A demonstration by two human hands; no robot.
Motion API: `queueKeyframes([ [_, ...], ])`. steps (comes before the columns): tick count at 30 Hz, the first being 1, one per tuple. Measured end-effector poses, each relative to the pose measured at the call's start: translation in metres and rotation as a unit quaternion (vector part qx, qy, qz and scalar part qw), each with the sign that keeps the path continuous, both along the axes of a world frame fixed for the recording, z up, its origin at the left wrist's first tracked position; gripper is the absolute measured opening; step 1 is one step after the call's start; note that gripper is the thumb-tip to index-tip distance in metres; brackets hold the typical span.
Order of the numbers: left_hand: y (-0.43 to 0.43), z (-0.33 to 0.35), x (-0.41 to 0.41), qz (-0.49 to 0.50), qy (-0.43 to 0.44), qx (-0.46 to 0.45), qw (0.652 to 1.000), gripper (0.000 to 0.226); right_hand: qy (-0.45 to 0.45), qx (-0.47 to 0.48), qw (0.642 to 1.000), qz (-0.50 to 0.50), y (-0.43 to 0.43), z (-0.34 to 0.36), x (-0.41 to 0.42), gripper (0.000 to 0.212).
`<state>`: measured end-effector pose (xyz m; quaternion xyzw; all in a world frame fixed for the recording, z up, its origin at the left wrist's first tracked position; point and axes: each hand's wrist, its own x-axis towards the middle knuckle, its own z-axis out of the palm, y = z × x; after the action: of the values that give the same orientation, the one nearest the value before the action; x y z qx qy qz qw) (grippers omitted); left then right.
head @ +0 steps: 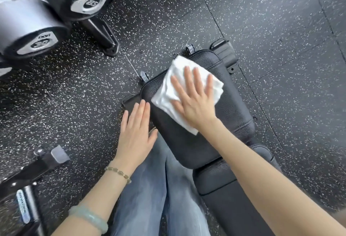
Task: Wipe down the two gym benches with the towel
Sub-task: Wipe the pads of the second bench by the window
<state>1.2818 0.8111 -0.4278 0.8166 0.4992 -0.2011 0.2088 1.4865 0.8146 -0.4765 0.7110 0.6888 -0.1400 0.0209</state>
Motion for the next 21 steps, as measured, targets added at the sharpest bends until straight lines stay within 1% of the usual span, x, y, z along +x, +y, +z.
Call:
queueKeyframes([
  [2, 0.002, 0.005, -0.013, 0.028, -0.004, 0.012, 1.000, 0.073, 0.017, 0.008, 0.999, -0.032, 0.030, -0.003, -0.034, 0.063],
  [4, 0.005, 0.013, -0.029, 0.052, 0.001, 0.017, 0.999, 0.073, 0.031, 0.000, 1.000, -0.006, 0.032, -0.003, -0.066, 0.065],
  [7, 0.009, 0.023, -0.047, 0.055, 0.010, 0.016, 0.998, 0.074, 0.014, 0.021, 0.995, 0.100, -0.015, -0.006, -0.087, 0.064],
  [8, 0.009, 0.025, -0.049, 0.048, 0.013, 0.013, 0.999, 0.074, 0.005, 0.029, 0.993, 0.116, -0.037, -0.009, -0.086, 0.063],
  [9, 0.010, 0.026, -0.049, 0.040, 0.014, 0.010, 0.999, 0.075, 0.002, 0.036, 0.993, 0.110, -0.058, -0.010, -0.081, 0.061],
  [14, 0.005, 0.024, -0.031, -0.016, -0.006, 0.000, 1.000, 0.075, -0.039, 0.045, 0.998, 0.006, -0.128, -0.006, -0.030, 0.051],
  [17, 0.001, 0.021, -0.013, -0.044, -0.020, -0.002, 0.999, 0.075, -0.065, 0.030, 0.994, -0.078, -0.134, -0.004, 0.021, 0.049],
  [19, -0.001, 0.019, -0.003, -0.061, -0.030, 0.000, 0.998, 0.075, -0.035, -0.008, 0.987, -0.159, -0.116, -0.003, 0.056, 0.050],
  [21, -0.002, 0.016, 0.005, -0.076, -0.035, 0.000, 0.996, 0.074, 0.031, -0.056, 0.964, -0.259, -0.096, -0.001, 0.077, 0.057],
])
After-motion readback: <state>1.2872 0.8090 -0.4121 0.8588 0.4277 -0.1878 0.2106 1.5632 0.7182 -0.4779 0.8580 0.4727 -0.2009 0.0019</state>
